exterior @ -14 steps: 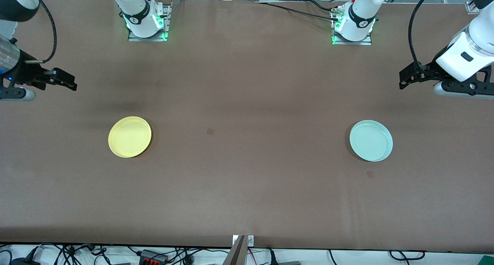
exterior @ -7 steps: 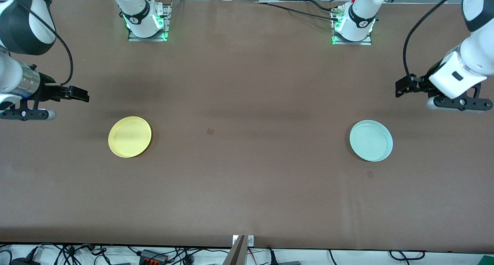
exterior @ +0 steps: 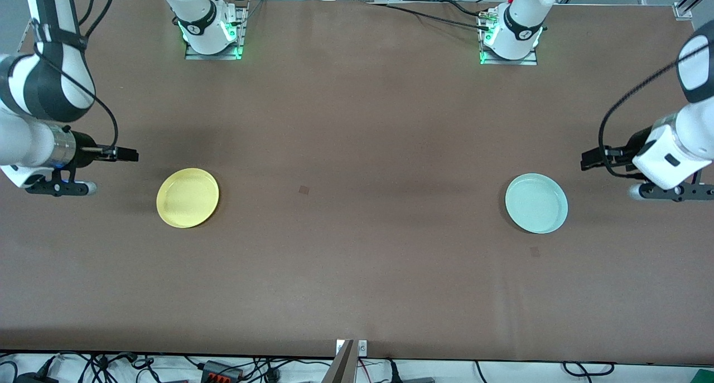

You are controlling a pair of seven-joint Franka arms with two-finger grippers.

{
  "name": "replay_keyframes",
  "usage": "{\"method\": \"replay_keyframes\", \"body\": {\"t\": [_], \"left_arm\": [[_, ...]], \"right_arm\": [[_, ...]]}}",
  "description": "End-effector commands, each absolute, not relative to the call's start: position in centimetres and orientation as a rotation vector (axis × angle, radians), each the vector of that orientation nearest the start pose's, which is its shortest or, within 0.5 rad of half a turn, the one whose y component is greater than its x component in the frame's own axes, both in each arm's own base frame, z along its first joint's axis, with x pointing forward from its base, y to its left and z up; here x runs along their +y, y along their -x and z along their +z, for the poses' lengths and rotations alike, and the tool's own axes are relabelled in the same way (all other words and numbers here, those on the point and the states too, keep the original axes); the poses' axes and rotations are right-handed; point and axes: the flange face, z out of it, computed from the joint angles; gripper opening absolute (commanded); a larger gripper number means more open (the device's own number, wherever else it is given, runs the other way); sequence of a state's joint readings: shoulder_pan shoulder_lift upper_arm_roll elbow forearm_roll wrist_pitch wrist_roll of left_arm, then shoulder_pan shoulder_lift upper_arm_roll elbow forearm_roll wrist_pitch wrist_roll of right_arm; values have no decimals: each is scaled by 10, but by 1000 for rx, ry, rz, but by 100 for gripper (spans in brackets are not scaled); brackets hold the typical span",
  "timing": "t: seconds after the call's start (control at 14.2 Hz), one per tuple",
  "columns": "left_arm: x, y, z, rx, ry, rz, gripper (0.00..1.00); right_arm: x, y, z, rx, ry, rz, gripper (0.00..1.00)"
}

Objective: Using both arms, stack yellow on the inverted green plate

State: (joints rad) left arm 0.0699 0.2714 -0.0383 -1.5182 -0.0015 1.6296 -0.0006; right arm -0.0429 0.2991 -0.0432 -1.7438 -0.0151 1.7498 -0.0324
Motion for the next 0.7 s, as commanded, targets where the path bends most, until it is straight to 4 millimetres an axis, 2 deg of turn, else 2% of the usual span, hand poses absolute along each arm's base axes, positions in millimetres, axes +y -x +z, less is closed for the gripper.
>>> {"method": "replay_keyframes", "body": {"t": [0.0, 0.14, 0.28, 0.35, 0.49, 0.63], "left_arm": [[55, -636, 469, 25, 3180, 320, 100], [79, -638, 438, 130, 3203, 389, 100], [101, -641, 399, 54, 3322, 458, 100], [111, -646, 373, 18, 3370, 469, 100], [118, -663, 330, 193, 3384, 340, 100], [125, -675, 293, 329, 3369, 216, 100]], "right_arm": [[-55, -614, 337, 63, 3105, 523, 100], [-58, -618, 301, 71, 3095, 558, 100], [-69, -621, 263, 96, 3086, 576, 100], [-72, -622, 246, 115, 3080, 569, 100], [-82, -626, 226, 154, 3076, 524, 100], [-83, -625, 214, 145, 3074, 538, 100]]}}
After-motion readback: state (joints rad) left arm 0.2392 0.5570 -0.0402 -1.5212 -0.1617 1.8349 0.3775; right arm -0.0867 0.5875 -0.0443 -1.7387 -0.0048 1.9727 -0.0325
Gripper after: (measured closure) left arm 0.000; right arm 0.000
